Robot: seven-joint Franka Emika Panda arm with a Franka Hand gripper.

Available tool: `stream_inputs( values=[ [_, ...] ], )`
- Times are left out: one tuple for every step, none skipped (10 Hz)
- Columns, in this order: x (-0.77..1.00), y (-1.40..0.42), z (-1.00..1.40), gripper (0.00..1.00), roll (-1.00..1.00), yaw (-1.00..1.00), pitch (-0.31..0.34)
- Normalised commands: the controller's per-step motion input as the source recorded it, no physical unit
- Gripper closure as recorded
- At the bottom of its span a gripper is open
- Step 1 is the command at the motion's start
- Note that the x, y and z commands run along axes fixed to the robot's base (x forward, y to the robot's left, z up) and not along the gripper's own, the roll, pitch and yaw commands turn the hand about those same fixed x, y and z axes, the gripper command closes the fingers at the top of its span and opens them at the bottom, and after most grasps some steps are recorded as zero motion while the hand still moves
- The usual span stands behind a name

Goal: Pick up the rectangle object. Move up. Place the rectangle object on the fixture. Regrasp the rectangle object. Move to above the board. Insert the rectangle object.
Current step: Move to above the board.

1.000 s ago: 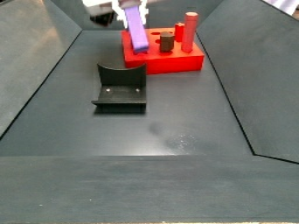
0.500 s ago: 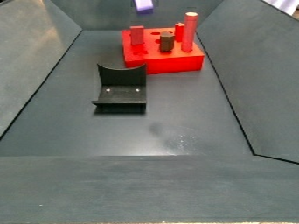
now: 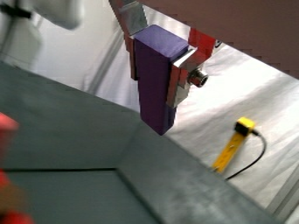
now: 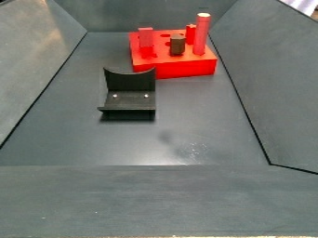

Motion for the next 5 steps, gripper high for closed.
stream_inputs(
  values=[
    [-0.57,-1.0,0.53,1.0,-1.0,-0.1,-0.186],
    [-0.61,-1.0,0.52,1.0,-1.0,-0.11,-0.189],
    [-0.6,-0.94,0.5,1.0,-1.0,-0.13,-0.194],
    [-0.44,-0.63,0.35,1.0,-1.0,-0.14,-0.193],
    [-0.24,-0.27,0.15,1.0,-1.0,-0.15,-0.182]
  ],
)
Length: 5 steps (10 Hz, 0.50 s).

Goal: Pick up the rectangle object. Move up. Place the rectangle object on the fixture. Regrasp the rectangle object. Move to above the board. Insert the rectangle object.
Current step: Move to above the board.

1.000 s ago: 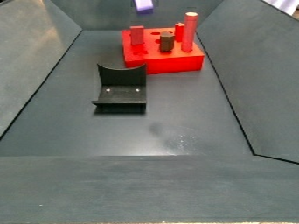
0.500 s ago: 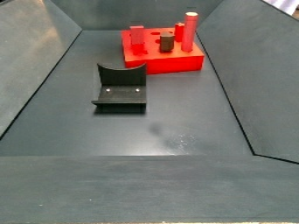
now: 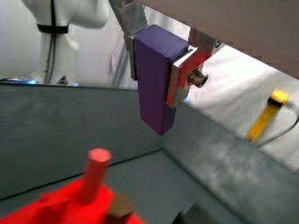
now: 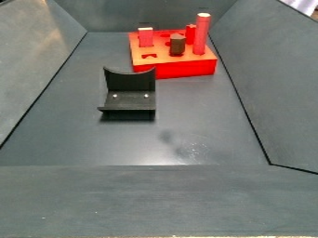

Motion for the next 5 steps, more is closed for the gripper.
stream_inputs(
  values=[
    [-0.16,-0.13,0.08,1.0,-1.0,-0.16,-0.174],
    [-0.13,-0.07,0.06,1.0,-1.0,-0.16,-0.175],
    [-0.11,-0.02,0.03,1.0,-1.0,-0.17,-0.179],
    [-0.09,0.02,0.02,1.0,-1.0,-0.17,-0.178],
    [-0.08,0.03,0.01,1.0,-1.0,-0.17,-0.177]
  ],
)
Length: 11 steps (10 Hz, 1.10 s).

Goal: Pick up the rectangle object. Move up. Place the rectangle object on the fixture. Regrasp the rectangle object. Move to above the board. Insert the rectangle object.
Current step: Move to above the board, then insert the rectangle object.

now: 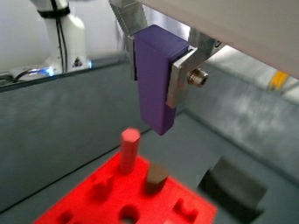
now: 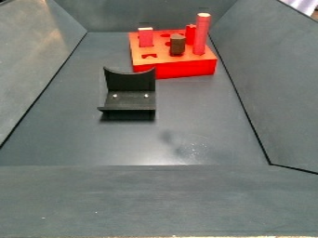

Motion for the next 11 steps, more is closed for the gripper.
stream_inputs(
  values=[
    [-0.07,0.04,0.0,1.0,-1.0,-0.17,-0.181],
    [-0.07,0.03,0.0,1.0,-0.78,-0.13,-0.146],
    [-0.06,0.03,0.0,1.0,-0.49,-0.06,-0.098],
    [-0.04,0.01,0.0,1.0,-0.3,-0.03,-0.067],
    [0.0,-0.02,-0.11,1.0,0.0,0.0,0.0],
    [0.43,-0.05,-0.24,1.0,0.0,-0.03,0.029],
    [0.92,-0.05,-0.91,1.0,0.04,0.0,-0.01],
    [0.84,0.12,-0.58,1.0,-0.16,0.14,-0.096],
    [0.73,0.17,-0.57,1.0,-0.21,0.24,-0.091],
    [0.68,0.14,-0.54,1.0,-0.2,0.28,-0.09],
    [0.67,0.13,-0.54,1.0,-0.2,0.29,-0.091]
  ],
)
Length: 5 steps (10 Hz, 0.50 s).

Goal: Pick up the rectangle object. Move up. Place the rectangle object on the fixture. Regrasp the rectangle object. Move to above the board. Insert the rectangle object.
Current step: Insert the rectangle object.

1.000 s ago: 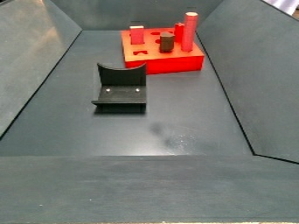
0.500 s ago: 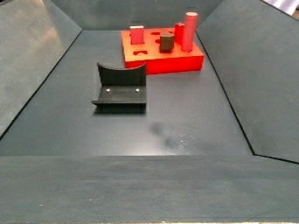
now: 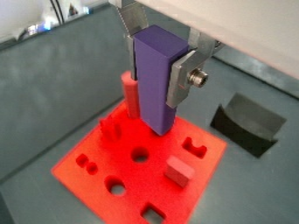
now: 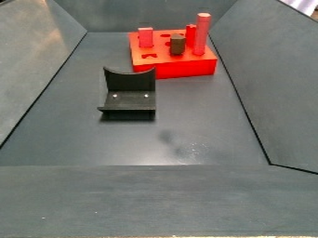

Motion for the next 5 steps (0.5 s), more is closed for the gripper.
stream_inputs(
  values=[
    [0.64,0.13,-0.56,1.0,-0.21,0.32,-0.091],
    [0.58,0.07,-0.48,1.0,-0.16,0.36,-0.124],
    [0.58,-0.03,-0.45,1.0,0.0,0.34,-0.167],
    [0.44,-0.62,-0.71,1.0,0.23,0.22,-0.121],
    [0.26,-0.71,-0.7,1.0,0.28,0.13,-0.036]
  ],
)
